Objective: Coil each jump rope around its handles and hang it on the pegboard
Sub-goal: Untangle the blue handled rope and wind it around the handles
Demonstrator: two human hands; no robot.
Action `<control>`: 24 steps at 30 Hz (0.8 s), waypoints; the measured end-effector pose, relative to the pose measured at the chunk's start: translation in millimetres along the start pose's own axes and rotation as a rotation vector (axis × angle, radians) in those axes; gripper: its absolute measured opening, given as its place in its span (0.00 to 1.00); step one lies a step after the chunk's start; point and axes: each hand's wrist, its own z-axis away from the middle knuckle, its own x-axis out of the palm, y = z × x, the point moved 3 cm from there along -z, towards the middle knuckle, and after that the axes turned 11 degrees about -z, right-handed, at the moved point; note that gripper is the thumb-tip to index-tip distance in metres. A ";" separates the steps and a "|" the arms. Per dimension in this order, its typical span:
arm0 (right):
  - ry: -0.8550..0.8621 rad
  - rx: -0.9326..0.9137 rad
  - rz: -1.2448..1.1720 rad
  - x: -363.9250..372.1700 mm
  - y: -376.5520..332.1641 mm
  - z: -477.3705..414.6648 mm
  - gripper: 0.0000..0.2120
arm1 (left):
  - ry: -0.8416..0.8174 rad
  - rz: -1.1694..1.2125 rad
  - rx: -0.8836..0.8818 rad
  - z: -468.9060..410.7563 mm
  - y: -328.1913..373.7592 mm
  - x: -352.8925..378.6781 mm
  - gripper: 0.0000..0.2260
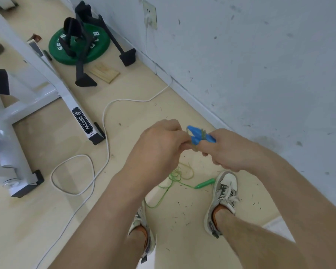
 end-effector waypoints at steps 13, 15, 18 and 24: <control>-0.481 0.136 0.162 24.2 -8.5 21.5 0.08 | -0.397 0.517 -0.362 5.5 -15.3 -6.0 0.05; -0.488 0.088 0.145 22.7 -11.4 23.1 0.09 | -0.417 0.616 -0.403 4.8 -19.4 -6.9 0.05; -0.527 0.018 0.114 22.3 -15.7 26.9 0.18 | -0.449 0.770 -0.460 4.4 -20.7 -8.0 0.05; -0.479 -0.074 0.050 18.9 -16.6 25.4 0.34 | -0.541 1.027 -0.576 5.8 -22.1 1.3 0.04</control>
